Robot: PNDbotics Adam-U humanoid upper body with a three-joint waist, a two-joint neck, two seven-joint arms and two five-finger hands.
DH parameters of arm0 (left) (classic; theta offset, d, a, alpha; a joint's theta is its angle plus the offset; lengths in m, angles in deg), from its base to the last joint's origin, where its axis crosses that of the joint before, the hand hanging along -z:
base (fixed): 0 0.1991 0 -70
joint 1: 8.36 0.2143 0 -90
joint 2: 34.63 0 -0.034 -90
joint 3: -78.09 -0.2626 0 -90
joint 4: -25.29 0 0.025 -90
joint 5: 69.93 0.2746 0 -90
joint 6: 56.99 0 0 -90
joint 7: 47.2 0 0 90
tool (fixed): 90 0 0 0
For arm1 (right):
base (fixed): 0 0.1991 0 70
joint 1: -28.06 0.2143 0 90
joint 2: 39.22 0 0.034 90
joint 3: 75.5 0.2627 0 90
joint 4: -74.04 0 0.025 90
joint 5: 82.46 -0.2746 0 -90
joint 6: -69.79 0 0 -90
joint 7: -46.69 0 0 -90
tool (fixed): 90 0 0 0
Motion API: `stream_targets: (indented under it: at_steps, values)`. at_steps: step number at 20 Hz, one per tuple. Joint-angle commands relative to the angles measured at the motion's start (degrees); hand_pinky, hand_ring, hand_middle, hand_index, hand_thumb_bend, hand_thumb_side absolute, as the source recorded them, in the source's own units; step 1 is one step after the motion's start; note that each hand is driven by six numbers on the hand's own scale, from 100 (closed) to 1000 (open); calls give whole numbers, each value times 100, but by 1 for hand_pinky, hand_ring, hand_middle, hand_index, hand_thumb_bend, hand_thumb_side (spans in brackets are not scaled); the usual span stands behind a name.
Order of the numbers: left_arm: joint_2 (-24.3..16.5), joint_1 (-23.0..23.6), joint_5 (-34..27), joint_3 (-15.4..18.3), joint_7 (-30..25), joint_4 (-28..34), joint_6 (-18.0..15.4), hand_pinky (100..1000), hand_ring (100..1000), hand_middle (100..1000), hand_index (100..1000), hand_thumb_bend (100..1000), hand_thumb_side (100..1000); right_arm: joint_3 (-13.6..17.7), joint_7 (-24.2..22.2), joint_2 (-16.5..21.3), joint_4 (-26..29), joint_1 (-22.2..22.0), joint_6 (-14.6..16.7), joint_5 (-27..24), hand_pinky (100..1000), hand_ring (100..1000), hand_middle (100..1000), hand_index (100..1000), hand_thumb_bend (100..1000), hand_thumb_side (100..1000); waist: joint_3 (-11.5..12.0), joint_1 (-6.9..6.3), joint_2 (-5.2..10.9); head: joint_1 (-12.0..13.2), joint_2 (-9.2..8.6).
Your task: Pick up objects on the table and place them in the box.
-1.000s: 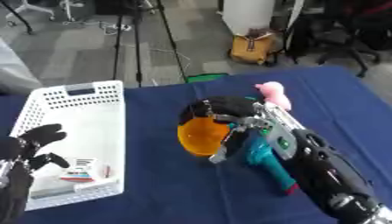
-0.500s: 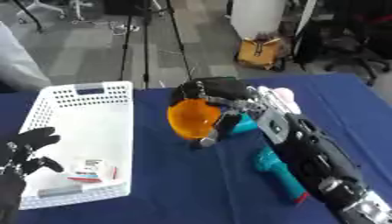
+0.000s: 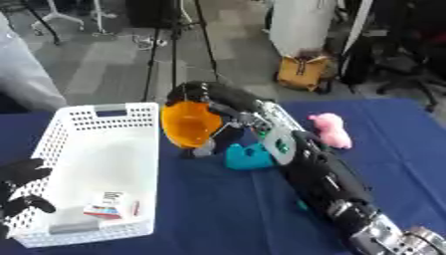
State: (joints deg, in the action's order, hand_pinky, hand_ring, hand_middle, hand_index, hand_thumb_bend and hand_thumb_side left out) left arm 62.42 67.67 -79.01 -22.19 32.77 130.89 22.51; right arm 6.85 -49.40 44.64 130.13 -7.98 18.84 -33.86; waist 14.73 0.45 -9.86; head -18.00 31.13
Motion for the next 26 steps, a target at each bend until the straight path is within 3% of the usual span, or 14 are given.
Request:
stream_targets:
  at_steps: [1,8,13,16,17,18,19,20,21,26]
  values:
    - [17,-134,-98,-103,-116,178,17,506,809,784,788,299,992,134,55,-119,-207,218,-128,141,207,342,791,839,495,337,181,-3,60,-173,-130]
    - [63,-265,-270,-243,-299,333,85,510,808,784,789,298,978,163,51,-226,-422,269,-62,274,212,344,790,838,476,341,694,50,66,-378,-202]
    - [117,-307,-359,-248,-322,383,128,516,807,784,788,321,963,137,89,-226,-521,329,86,381,227,360,791,837,447,344,963,215,157,-530,-233]
    - [170,-355,-388,-229,-308,383,146,517,806,783,788,327,961,106,109,-225,-622,386,242,500,235,368,791,838,439,348,1129,418,207,-614,-277]
    - [180,-365,-391,-227,-308,382,150,518,806,783,788,335,961,93,113,-230,-661,394,300,556,353,461,818,857,428,416,1157,462,213,-634,-290]
    - [197,-373,-394,-232,-313,376,157,518,807,783,788,337,962,15,71,-244,-738,387,374,628,688,702,886,892,500,532,1185,517,217,-661,-304]
    - [206,-379,-394,-235,-318,373,161,518,806,783,788,337,961,-98,5,-247,-817,384,457,710,912,852,930,904,565,595,1190,548,218,-675,-310]
    - [210,-382,-394,-231,-319,373,162,518,806,783,788,337,961,-199,-77,-244,-864,382,546,800,912,852,930,904,565,595,1181,563,217,-677,-313]
    - [213,-384,-394,-226,-317,374,161,519,806,783,788,337,960,-210,-166,-244,-884,377,639,892,978,898,954,908,589,611,1166,570,214,-677,-316]
    - [207,-396,-391,-215,-312,380,164,519,807,783,788,337,961,157,-348,-228,-909,364,893,1196,1000,933,980,926,667,617,1068,580,199,-677,-315]
